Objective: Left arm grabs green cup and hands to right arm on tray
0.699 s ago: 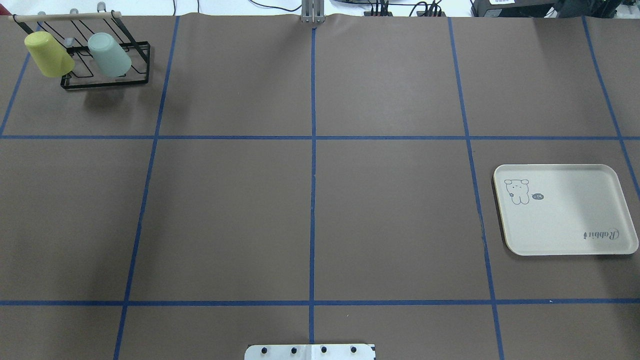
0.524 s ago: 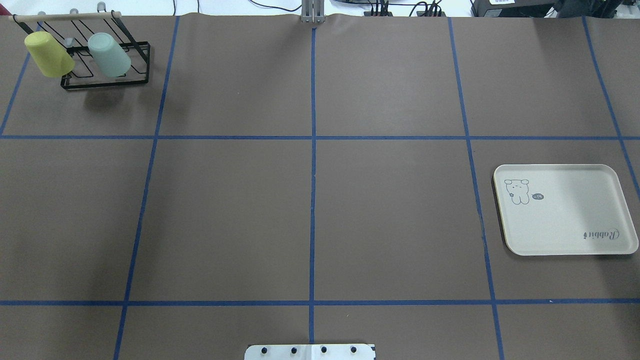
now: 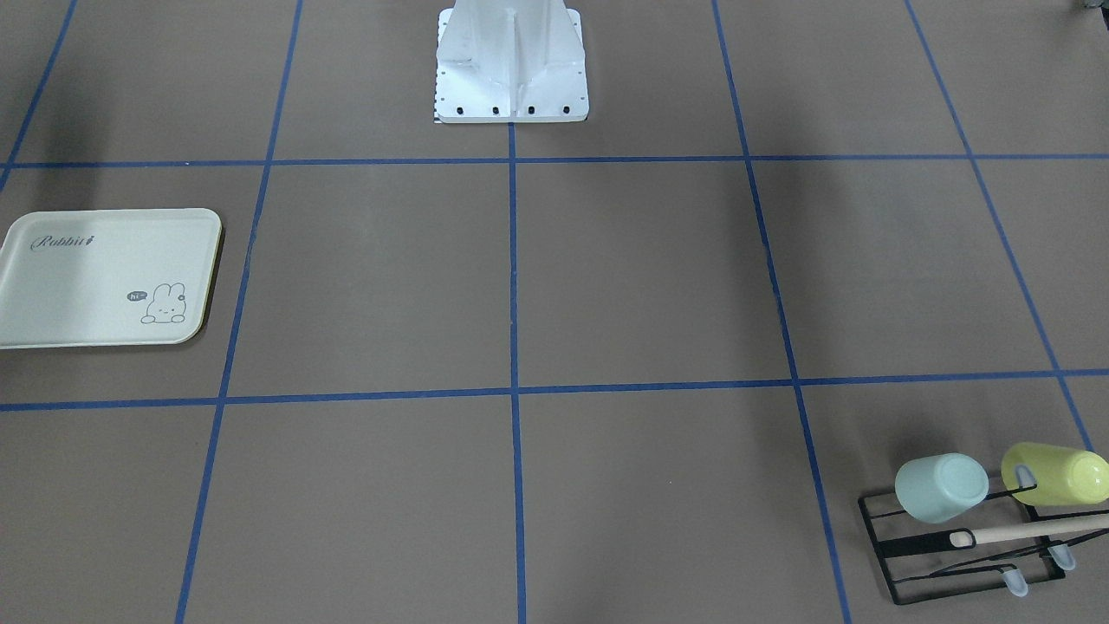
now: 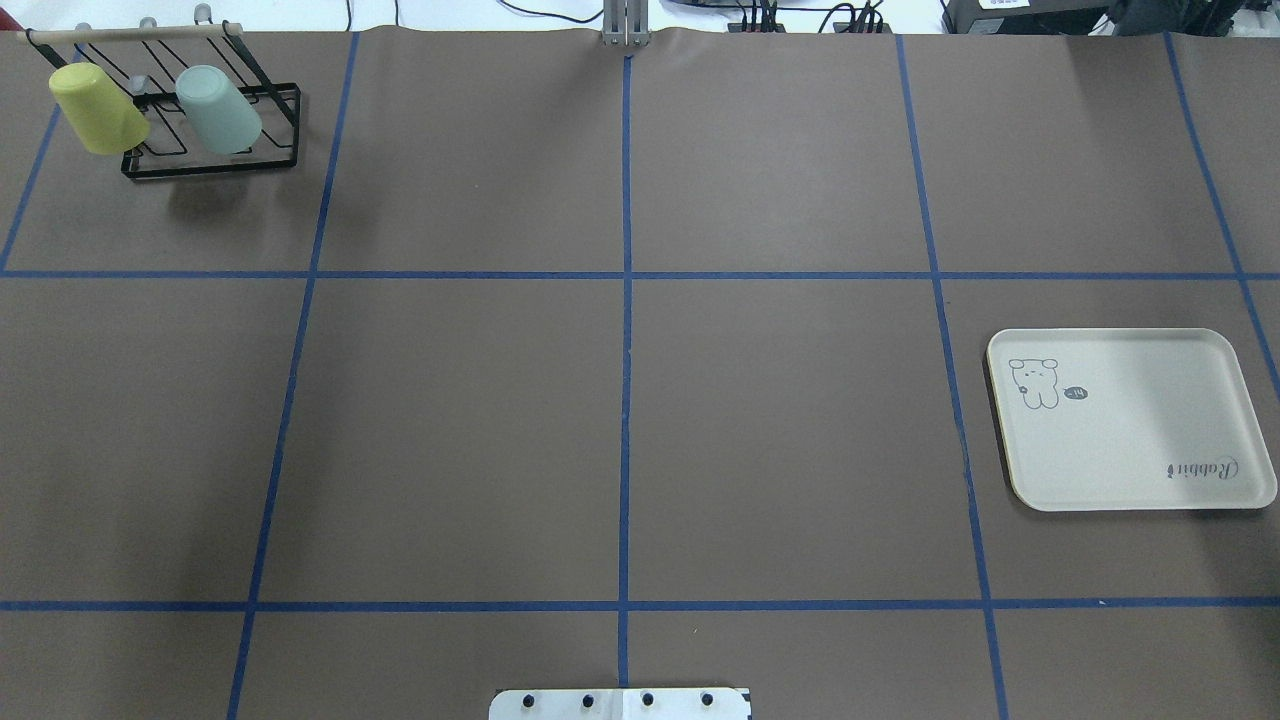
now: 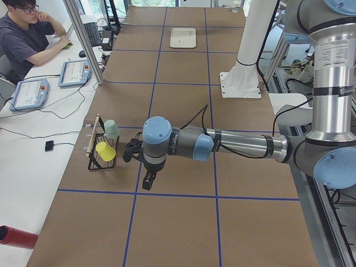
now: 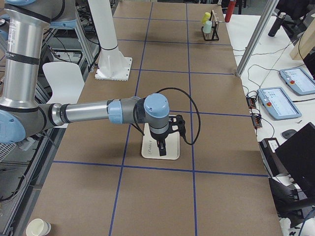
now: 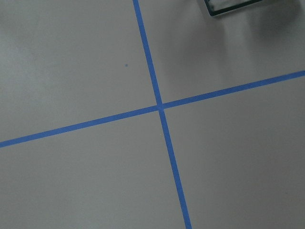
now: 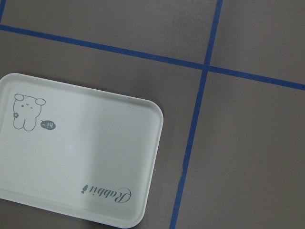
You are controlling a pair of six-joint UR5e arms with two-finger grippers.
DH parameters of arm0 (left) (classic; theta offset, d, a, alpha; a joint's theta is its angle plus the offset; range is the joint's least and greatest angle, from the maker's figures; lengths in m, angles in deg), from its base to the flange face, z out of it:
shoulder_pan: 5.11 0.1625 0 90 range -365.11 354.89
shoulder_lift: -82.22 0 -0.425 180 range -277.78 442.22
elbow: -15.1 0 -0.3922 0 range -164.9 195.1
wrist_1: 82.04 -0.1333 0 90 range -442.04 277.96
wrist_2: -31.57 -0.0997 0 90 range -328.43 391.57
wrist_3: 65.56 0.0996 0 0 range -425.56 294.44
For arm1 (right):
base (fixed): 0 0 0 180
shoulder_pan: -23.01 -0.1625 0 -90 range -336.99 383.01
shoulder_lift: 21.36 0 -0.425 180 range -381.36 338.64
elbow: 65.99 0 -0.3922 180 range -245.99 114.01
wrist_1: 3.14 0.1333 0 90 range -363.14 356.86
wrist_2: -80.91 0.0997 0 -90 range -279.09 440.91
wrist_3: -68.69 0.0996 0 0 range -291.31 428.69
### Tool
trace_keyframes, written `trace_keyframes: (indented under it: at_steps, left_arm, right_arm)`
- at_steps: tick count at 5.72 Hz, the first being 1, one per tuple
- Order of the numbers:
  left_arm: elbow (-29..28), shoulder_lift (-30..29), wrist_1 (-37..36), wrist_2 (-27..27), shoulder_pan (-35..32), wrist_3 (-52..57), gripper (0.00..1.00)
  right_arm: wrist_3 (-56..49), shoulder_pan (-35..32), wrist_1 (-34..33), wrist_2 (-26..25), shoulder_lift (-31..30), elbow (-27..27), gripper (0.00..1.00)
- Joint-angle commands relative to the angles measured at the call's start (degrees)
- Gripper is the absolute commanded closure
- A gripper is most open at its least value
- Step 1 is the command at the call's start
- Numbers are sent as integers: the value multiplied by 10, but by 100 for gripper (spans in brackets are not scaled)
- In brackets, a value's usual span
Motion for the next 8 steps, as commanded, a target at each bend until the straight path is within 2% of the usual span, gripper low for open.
trace_keyframes:
  at_steps: [1, 3, 4, 5, 6, 7, 8]
  left_arm:
    - [-51, -52, 67, 9, 20, -42, 0]
    - [-48, -66, 109, 24, 21, -86, 0]
    - [-55, -108, 109, 48, 45, -109, 0]
    - [-60, -142, 102, 46, 56, -110, 0]
    - [-90, -199, 99, 44, 68, -196, 0]
    - [-107, -229, 100, 29, 97, -263, 0]
    - [-116, -265, 97, -42, 141, -327, 0]
  right_arm:
    - [50, 15, -1, 3, 50, -1, 0]
    - [71, 84, 1, -1, 146, 6, 0]
    - [141, 100, 2, 0, 182, 4, 1]
    - [170, 126, 33, -6, 190, 7, 1]
    - [212, 151, 59, -14, 200, 13, 1]
    - [237, 172, 72, -23, 206, 15, 1]
    - [259, 188, 74, -27, 221, 16, 1]
